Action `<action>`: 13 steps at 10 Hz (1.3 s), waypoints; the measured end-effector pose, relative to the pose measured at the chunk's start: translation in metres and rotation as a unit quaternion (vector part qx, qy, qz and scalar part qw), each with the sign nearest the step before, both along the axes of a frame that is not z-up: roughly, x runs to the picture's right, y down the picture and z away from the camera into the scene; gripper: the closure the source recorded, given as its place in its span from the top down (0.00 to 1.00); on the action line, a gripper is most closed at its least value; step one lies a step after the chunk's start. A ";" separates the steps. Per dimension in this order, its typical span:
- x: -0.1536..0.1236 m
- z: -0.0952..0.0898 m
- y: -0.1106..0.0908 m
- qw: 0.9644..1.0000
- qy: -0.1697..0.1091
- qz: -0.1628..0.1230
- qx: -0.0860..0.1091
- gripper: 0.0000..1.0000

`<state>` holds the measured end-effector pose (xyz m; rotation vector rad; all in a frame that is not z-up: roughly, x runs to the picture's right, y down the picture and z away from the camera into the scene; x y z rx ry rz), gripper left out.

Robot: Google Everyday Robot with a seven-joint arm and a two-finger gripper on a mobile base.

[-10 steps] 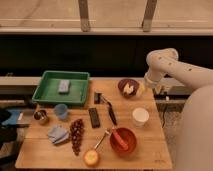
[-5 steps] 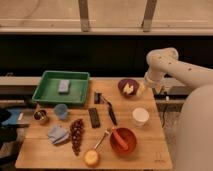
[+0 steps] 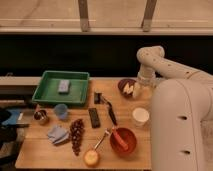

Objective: Place eraser in plastic cup

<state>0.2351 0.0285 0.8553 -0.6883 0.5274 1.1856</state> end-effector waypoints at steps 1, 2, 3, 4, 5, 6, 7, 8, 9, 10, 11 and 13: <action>-0.013 -0.007 0.007 1.000 -0.015 -0.009 -0.007 0.73; -0.025 -0.018 0.017 0.999 -0.030 -0.017 -0.013 0.73; -0.034 -0.028 0.025 0.999 -0.042 -0.026 -0.017 0.73; -0.053 -0.042 0.036 0.997 -0.064 -0.040 -0.022 0.73; -0.067 -0.053 0.046 0.995 -0.082 -0.051 -0.026 0.73; -0.079 -0.063 0.054 0.993 -0.097 -0.060 -0.031 0.73; -0.097 -0.073 0.066 0.990 -0.117 -0.075 -0.039 0.73; -0.115 -0.076 0.071 0.986 -0.133 -0.087 -0.042 0.73; -0.132 -0.078 0.076 0.983 -0.146 -0.098 -0.047 0.73; -0.155 -0.082 0.083 0.978 -0.164 -0.114 -0.052 0.73; -0.176 -0.085 0.090 0.973 -0.182 -0.131 -0.056 0.73; -0.197 -0.085 0.096 0.967 -0.198 -0.148 -0.058 0.73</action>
